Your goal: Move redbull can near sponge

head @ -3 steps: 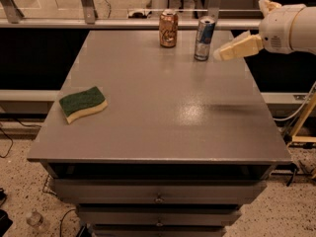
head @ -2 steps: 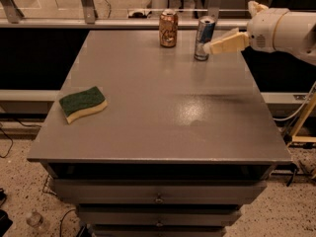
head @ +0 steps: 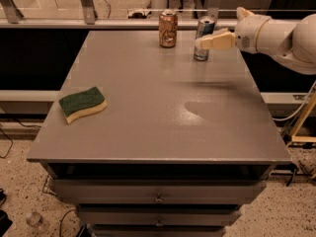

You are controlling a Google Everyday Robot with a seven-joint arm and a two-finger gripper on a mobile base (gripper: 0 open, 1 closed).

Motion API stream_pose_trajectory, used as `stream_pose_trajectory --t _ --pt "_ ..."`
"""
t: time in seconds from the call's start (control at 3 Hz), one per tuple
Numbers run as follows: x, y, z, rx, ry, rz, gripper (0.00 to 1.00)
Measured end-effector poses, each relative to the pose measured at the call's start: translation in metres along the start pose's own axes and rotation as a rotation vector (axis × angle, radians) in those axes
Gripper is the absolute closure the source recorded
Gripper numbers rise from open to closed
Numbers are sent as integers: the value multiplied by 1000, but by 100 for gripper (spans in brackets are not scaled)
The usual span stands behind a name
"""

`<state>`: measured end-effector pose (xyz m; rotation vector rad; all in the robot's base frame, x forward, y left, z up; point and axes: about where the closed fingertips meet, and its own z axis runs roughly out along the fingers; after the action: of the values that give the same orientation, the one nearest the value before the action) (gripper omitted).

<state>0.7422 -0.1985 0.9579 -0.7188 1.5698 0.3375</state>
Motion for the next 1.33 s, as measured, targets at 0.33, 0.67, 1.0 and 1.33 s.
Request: stream_pose_trajectory --t 0.33,0.67,1.0,1.33 --pt "12 -4 17 -8 -17 45 0" --pt "22 -5 33 -16 -44 93 0" --pt "30 -3 46 -26 -74 131 0" --pt "34 0 57 -34 -100 155 16"
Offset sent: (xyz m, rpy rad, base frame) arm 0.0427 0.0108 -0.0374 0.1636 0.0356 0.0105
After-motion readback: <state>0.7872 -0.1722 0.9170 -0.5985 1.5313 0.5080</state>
